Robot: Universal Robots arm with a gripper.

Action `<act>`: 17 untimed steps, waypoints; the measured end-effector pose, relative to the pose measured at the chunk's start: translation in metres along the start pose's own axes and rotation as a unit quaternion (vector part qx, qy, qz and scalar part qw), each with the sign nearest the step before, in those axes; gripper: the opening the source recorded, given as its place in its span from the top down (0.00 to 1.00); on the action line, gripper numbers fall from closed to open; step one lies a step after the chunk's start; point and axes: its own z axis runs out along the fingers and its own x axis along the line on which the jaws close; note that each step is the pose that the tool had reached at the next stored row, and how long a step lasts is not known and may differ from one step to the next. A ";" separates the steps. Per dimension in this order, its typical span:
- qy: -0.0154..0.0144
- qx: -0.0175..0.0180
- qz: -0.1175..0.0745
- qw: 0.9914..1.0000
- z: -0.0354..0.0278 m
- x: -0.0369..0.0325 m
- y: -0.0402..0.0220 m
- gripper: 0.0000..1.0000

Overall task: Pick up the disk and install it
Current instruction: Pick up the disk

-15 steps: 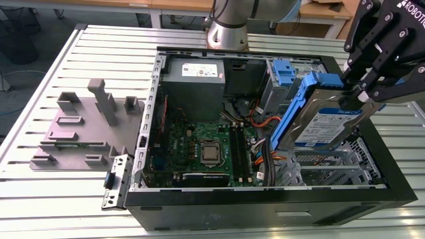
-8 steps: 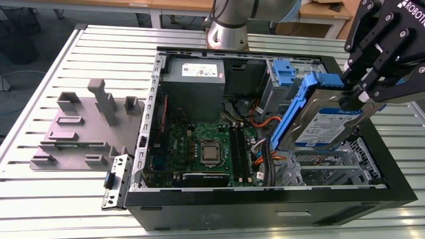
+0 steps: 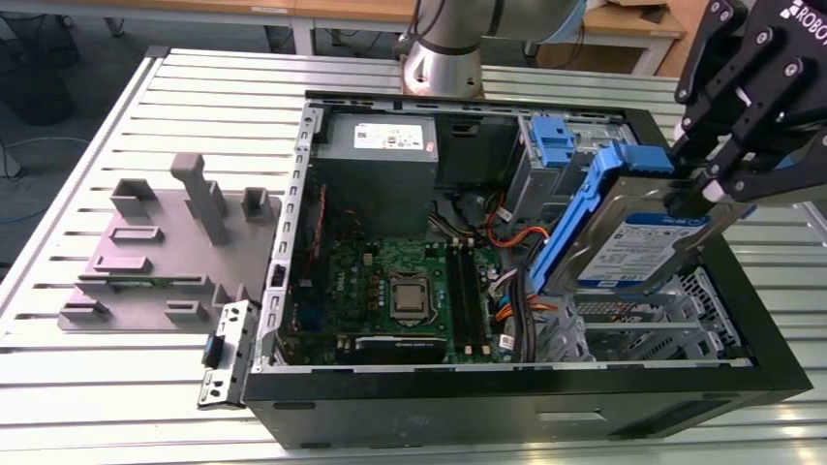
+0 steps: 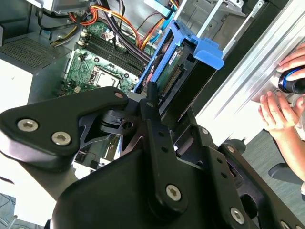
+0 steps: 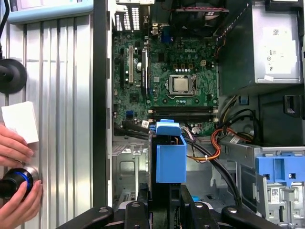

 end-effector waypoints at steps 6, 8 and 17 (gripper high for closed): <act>0.000 -0.005 0.000 1.000 -0.0002 0.0048 -0.0078 0.65; 0.000 -0.006 0.000 1.000 -0.0003 0.0059 -0.0105 0.65; 0.001 -0.014 0.001 1.000 -0.0008 0.0079 -0.0244 0.65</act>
